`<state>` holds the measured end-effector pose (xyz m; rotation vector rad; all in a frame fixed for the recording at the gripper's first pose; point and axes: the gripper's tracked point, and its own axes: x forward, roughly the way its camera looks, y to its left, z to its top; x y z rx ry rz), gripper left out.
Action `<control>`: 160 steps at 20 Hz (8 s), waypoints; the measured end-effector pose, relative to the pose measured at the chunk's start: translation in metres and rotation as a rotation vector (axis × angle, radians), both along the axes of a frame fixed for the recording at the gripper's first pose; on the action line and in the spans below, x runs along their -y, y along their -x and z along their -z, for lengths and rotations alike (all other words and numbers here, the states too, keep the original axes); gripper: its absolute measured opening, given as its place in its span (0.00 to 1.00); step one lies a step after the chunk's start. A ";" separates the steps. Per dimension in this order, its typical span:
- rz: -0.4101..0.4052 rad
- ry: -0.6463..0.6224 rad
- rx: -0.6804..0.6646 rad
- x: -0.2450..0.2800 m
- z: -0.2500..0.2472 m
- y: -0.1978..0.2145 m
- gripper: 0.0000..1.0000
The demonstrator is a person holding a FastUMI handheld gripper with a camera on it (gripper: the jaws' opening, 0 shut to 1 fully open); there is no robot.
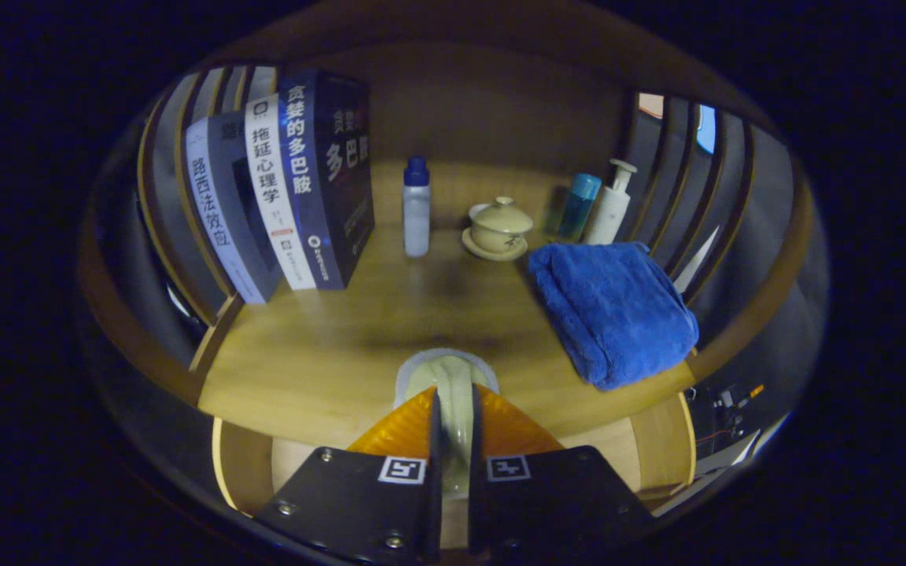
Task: Pull open the drawer, take out the items inside it, and place them on the countertop above the cabinet.
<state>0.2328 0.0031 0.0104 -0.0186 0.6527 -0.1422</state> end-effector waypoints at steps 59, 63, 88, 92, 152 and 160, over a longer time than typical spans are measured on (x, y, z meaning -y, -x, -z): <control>0.018 -0.055 0.641 0.018 -0.066 0.282 0.97; -0.026 -0.042 0.657 0.008 -0.023 0.292 0.97; -0.071 -0.115 0.563 0.015 0.124 0.246 0.97; -0.075 -0.110 0.576 0.015 0.124 0.244 0.97; -0.083 -0.147 0.468 -0.001 0.089 0.107 1.00; -0.067 -0.113 0.583 -0.008 0.002 0.185 0.99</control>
